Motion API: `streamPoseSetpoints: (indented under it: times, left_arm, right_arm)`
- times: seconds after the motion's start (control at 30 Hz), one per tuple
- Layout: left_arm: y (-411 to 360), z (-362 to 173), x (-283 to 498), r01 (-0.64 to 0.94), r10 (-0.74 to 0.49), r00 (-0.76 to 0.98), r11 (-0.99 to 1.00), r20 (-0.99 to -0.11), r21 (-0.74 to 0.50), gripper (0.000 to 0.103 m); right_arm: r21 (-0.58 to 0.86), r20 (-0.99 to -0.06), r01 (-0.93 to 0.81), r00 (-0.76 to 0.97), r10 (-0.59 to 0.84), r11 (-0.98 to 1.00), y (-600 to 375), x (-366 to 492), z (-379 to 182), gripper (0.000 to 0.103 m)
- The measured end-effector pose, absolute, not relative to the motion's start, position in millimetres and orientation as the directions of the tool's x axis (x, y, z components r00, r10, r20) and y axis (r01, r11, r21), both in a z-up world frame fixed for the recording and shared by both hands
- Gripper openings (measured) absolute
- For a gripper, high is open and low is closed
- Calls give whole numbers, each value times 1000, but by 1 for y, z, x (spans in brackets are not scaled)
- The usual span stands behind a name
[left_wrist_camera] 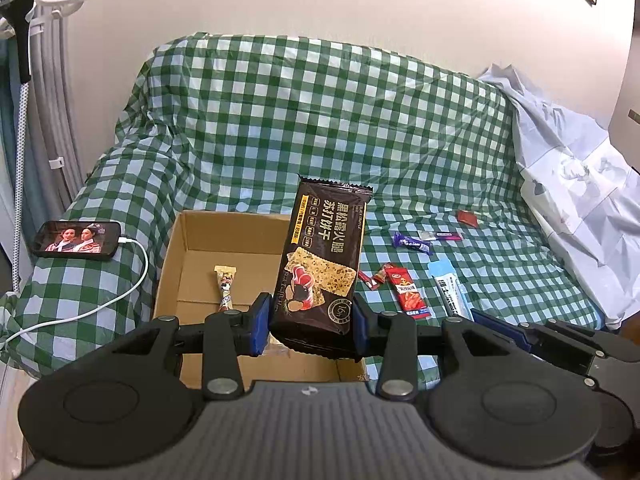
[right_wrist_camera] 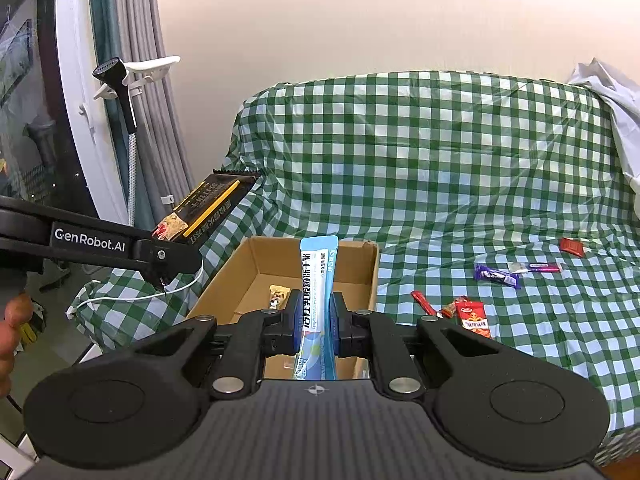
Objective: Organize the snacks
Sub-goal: 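Carry both held snacks over the box beside the earlier snacks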
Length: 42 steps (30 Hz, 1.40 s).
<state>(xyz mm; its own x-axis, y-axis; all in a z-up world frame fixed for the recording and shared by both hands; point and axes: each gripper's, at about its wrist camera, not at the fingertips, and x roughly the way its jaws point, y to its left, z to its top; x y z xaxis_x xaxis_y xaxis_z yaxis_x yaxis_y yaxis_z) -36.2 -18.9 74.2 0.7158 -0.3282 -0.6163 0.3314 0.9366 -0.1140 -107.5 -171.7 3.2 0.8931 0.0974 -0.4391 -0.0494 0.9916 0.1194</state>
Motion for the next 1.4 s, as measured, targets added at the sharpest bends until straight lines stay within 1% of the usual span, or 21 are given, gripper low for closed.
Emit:
streamPoseSetpoints:
  times: [0.2,0.53,1.03,1.4]
  left_arm:
    - [-17,71,-33,327,-327,705,937,-629,-120,45]
    - [-15,52,-1,296,-302,669,946,-679,-129,45]
    - [-6,1,72,239,-248,588,963,-770,-128,45]
    - [-10,-53,129,213,-189,502,973,-844,-91,45]
  right_arm:
    - [119,-453,-50,886,99,992,-172,-102,1,14]
    - [121,-505,-49,857,104,991,-173,-76,-10,14]
    - [146,-613,-48,779,128,988,-165,-5,-41,14]
    - [170,-684,-63,711,164,983,-156,62,-76,14]
